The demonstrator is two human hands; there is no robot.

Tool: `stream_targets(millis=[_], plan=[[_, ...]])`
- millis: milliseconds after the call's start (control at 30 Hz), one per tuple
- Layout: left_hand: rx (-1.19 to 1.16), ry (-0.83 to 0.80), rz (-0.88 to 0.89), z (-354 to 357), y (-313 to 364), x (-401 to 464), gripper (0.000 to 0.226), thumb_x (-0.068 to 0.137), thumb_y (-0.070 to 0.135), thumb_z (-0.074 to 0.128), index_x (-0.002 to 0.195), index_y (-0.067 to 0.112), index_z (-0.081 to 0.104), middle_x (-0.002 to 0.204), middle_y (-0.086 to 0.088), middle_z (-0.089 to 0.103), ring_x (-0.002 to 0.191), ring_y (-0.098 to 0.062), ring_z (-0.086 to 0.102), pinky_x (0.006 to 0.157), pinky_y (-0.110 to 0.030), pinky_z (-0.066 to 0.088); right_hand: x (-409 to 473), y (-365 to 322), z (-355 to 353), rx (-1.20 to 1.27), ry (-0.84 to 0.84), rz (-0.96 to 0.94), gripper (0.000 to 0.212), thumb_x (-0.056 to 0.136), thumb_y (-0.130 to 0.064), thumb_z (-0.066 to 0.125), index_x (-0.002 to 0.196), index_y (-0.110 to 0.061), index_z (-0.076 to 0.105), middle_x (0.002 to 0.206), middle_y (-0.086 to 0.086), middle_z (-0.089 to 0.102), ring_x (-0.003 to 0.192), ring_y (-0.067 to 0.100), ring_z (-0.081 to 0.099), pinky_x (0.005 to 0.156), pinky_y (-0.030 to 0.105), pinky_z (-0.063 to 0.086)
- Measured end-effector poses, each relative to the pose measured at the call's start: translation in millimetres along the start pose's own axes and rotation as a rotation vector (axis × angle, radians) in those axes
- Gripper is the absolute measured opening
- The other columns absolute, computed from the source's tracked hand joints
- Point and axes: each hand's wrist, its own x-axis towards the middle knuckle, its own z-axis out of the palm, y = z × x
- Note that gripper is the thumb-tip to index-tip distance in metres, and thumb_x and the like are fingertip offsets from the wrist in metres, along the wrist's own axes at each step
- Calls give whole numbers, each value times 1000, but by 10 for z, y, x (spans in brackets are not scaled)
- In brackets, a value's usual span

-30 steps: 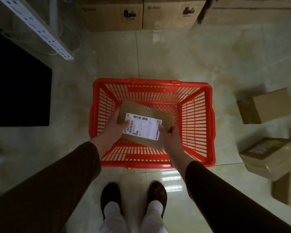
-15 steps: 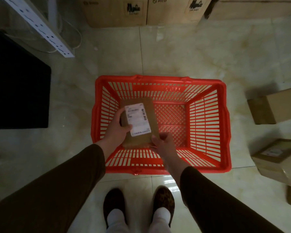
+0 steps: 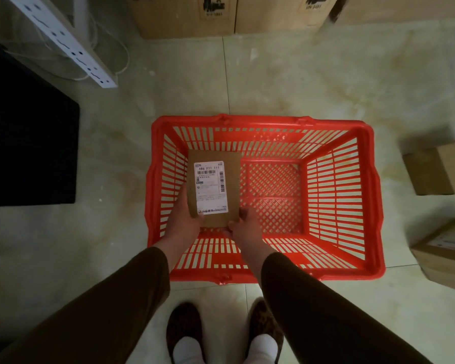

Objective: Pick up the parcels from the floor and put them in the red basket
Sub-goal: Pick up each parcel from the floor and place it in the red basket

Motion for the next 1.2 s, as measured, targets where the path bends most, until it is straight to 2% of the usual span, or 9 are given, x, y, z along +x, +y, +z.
stream_targets(millis=[167, 400, 600, 733, 800, 933, 1000, 1133, 1200], plan=[[37, -57, -10, 3, -154, -78, 95, 94, 2, 61, 154, 53, 9, 152, 12, 45, 130, -3, 44, 94, -23, 41, 22, 89, 24, -34, 28, -53, 52, 96, 8, 55, 142, -14, 47, 131, 3, 59, 113, 24, 65, 76, 26, 63], [13, -50, -44, 34, -250, -225, 97, 95, -2, 58, 151, 56, 4, 136, 24, 41, 116, 9, 42, 79, -5, 37, 8, 168, 33, -118, 43, -70, 52, 95, 7, 56, 141, -15, 48, 137, 6, 59, 114, 27, 66, 87, 41, 63], [58, -52, -90, 53, -308, -287, 96, 96, 2, 58, 156, 48, -2, 150, 13, 43, 128, -2, 44, 94, -23, 42, -27, 191, -23, -96, 28, -64, 53, 96, 9, 54, 143, -14, 47, 126, 2, 60, 107, 23, 66, 76, 28, 62], [105, -65, -109, 55, -322, -297, 98, 96, 5, 58, 157, 45, -7, 157, 6, 40, 142, -19, 43, 106, -35, 41, -36, 191, -15, -100, 18, -44, 52, 94, 9, 55, 142, -13, 52, 128, 5, 63, 102, 21, 66, 88, 41, 62], [96, -67, -121, 45, -260, -335, 94, 98, 8, 57, 157, 43, -6, 156, 9, 39, 140, -16, 43, 107, -35, 41, -79, 174, -32, -77, -27, -15, 47, 95, 5, 55, 139, -14, 58, 128, 6, 68, 105, 23, 69, 92, 42, 61], [54, -61, -102, 16, -63, -503, 82, 101, 15, 55, 158, 40, 3, 131, 19, 40, 118, -7, 48, 91, -25, 41, -325, -1, -178, -80, -129, 1, 38, 99, -5, 55, 135, -14, 64, 127, 9, 72, 96, 16, 67, 80, 28, 57], [66, -59, -99, 1, 51, -594, 81, 99, 12, 57, 157, 43, 10, 140, 17, 47, 124, -10, 51, 97, -30, 45, -482, -140, -308, -59, -123, 27, 35, 100, -7, 55, 133, -12, 65, 126, 9, 72, 112, 25, 67, 97, 38, 55], [67, -101, -66, -10, 337, -781, 91, 90, 15, 64, 152, 57, 11, 146, 15, 51, 129, -12, 53, 106, -45, 46, -851, -419, -690, -32, -109, 14, 39, 100, -9, 56, 139, -12, 60, 124, 5, 68, 99, 18, 61, 76, 28, 51], [77, -109, -93, 44, 584, -907, 95, 91, 20, 65, 155, 52, 4, 157, 8, 41, 138, -19, 47, 112, -47, 41, -1029, -518, -936, 9, -82, 12, 33, 100, -10, 58, 132, -16, 63, 122, 5, 66, 100, 18, 60, 88, 36, 53]])
